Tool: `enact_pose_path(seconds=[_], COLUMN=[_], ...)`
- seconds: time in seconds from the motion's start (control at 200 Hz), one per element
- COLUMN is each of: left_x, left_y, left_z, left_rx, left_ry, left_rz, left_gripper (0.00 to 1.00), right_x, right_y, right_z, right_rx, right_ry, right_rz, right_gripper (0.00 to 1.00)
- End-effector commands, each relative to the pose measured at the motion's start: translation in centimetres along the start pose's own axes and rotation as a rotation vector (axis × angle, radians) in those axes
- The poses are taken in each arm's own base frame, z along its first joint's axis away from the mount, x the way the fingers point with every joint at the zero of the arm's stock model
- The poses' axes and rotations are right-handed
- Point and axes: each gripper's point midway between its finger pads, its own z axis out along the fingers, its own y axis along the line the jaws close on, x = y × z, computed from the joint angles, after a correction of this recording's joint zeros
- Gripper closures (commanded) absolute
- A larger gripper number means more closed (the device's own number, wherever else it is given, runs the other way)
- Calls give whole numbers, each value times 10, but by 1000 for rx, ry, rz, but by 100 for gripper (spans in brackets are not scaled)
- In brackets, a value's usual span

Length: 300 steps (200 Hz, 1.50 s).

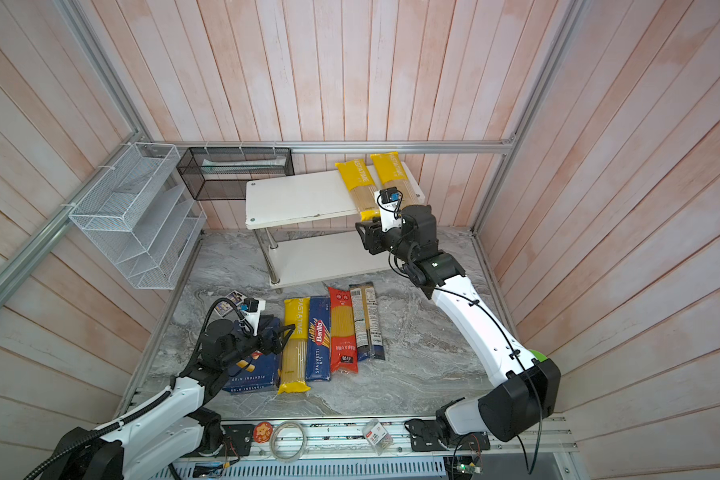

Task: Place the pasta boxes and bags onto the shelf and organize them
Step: 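Draw the right gripper back from the shelf and down toward the table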

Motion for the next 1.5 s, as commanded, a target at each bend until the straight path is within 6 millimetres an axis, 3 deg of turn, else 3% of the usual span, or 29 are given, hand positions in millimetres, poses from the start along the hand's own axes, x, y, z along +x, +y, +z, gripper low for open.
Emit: enact_pose_path(seconds=[0.0, 0.2, 0.615, 0.745, 0.97, 1.495], left_x=[-9, -10, -9, -11, -12, -11], left_y=[-6, -7, -6, -7, -5, -5], left_z=[0, -1, -1, -3, -5, -3], left_rx=[27, 25, 24, 24, 9, 11], left_ry=[-25, -28, -27, -35, -46, -40], left_rz=[16, 16, 17, 19, 22, 21], left_gripper=[0, 0, 0, 0, 0, 0], right_x=[-16, -10, -7, -1, 30, 111], right_y=[3, 6, 7, 12, -2, 0], right_z=[5, 6, -46, -54, -60, -81], right_rx=[-17, -31, 24, 3, 75, 88], right_ry=[-43, -6, 24, 23, 140, 245], right_rz=[-28, -32, -82, -60, -37, 102], right_gripper=[44, 43, 42, 42, 39, 38])
